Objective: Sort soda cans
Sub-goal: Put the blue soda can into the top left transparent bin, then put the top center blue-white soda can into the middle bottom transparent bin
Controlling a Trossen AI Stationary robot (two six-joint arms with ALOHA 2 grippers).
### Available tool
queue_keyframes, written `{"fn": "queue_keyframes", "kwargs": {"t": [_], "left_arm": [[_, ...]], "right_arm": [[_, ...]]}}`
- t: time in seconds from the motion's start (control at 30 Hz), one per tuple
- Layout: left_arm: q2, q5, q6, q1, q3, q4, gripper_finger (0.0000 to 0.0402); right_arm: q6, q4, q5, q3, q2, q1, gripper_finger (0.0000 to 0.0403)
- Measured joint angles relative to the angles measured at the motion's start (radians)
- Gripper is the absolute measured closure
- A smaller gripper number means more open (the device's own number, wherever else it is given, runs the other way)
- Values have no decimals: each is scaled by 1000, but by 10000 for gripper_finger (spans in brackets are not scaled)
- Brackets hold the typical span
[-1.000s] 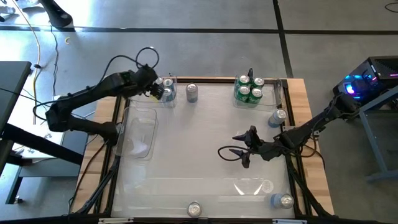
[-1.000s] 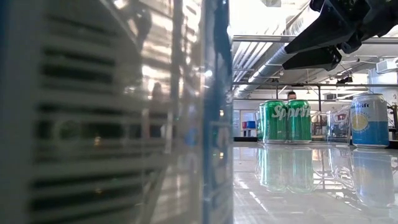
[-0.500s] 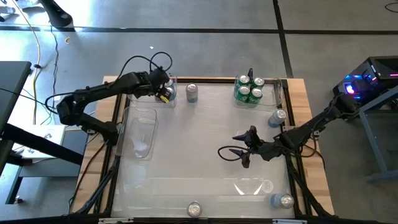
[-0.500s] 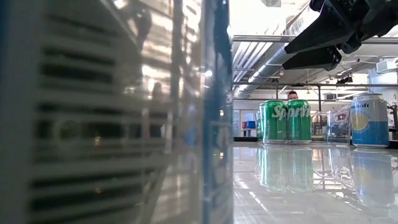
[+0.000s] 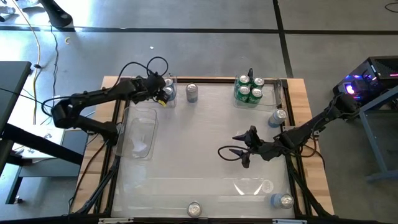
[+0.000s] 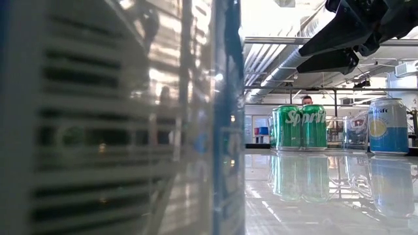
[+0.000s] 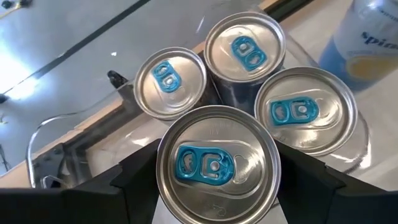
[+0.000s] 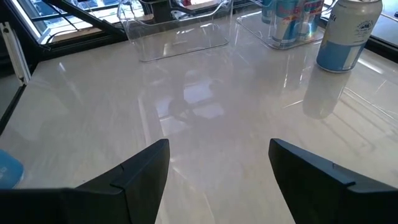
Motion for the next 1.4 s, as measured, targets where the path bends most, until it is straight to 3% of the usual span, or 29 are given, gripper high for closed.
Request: {"fn": "queue_keyframes", "kwargs": {"t": [0.57, 1.0, 1.23, 1.4], "left_arm": [[-42, 58, 45, 17, -166, 196, 147], [-60, 220, 152, 85, -166, 193, 53], [-198, 207, 241, 90, -166, 177, 51], [-357, 208, 308, 65, -166, 154, 51]], "right_arm": [[18, 0, 0, 0, 0, 0, 132], [18, 0, 19, 0, 0, 0, 132], [-10, 0, 53, 0, -3, 0, 132], [-37, 0, 135, 0, -31, 13, 132]]}}
